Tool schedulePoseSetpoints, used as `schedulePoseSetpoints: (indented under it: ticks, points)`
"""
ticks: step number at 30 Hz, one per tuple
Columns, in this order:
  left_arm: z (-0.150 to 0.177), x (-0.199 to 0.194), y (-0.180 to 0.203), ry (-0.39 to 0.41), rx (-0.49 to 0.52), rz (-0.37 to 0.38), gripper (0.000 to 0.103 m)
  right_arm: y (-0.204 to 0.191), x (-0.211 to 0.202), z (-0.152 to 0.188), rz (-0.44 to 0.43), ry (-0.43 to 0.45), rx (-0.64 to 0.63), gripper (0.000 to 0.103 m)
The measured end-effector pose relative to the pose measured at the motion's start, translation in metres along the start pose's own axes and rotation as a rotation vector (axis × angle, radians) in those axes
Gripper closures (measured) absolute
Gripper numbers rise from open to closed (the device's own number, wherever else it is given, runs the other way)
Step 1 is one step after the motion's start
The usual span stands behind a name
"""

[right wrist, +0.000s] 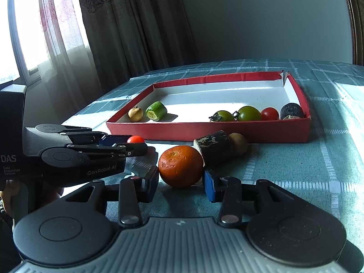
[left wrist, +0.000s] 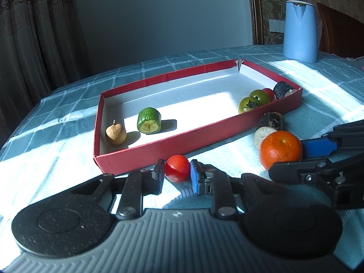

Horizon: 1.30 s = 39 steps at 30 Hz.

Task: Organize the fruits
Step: 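Grasp the red cherry tomato with the left tool while the right tool grasps the tangerine, then carry the tomato and tangerine over the box and open both tools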

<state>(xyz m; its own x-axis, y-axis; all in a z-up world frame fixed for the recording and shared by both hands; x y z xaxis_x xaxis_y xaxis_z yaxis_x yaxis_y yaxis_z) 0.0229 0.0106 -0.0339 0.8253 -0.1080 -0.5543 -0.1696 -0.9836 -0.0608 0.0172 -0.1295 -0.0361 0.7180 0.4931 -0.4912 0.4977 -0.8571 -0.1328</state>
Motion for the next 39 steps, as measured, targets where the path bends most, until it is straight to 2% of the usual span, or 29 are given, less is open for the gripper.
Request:
schedulePoseSetpoints:
  ticks: [16,20,25,31,39]
  points:
    - [0.000,-0.005,0.000,0.033,0.001,-0.076,0.080,0.008,-0.015,0.000,-0.030,0.068,0.064,0.062]
    - [-0.002,-0.013,0.003,0.047,0.004,-0.061,0.080,0.014,-0.020,-0.007,-0.039,0.080,0.079,0.062]
    - [-0.025,-0.022,0.009,0.087,0.002,-0.023,0.080,0.031,-0.021,-0.037,0.035,0.123,0.057,0.062]
    - [-0.062,-0.009,0.007,0.128,-0.028,-0.058,0.080,0.066,0.003,-0.074,0.142,0.156,0.075,0.062]
    - [-0.080,0.046,0.001,0.056,-0.081,-0.140,0.080,0.096,0.047,-0.088,0.229,0.118,0.095,0.062]
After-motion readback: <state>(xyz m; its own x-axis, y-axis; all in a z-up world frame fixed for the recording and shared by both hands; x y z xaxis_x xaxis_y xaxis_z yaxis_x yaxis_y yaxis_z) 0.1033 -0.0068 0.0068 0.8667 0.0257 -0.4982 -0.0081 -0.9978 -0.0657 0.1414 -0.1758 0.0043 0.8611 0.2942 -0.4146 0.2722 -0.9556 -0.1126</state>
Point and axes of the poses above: each gripper's, at about its wrist camera, not at the fingertips, and x roughly the way its jaws point, y to its right, z to its underside, the point moved 3 cm from there along x, roughly the way its jaws point, and after that the axes turned 6 degrees about -x, right-handed, at the moved point
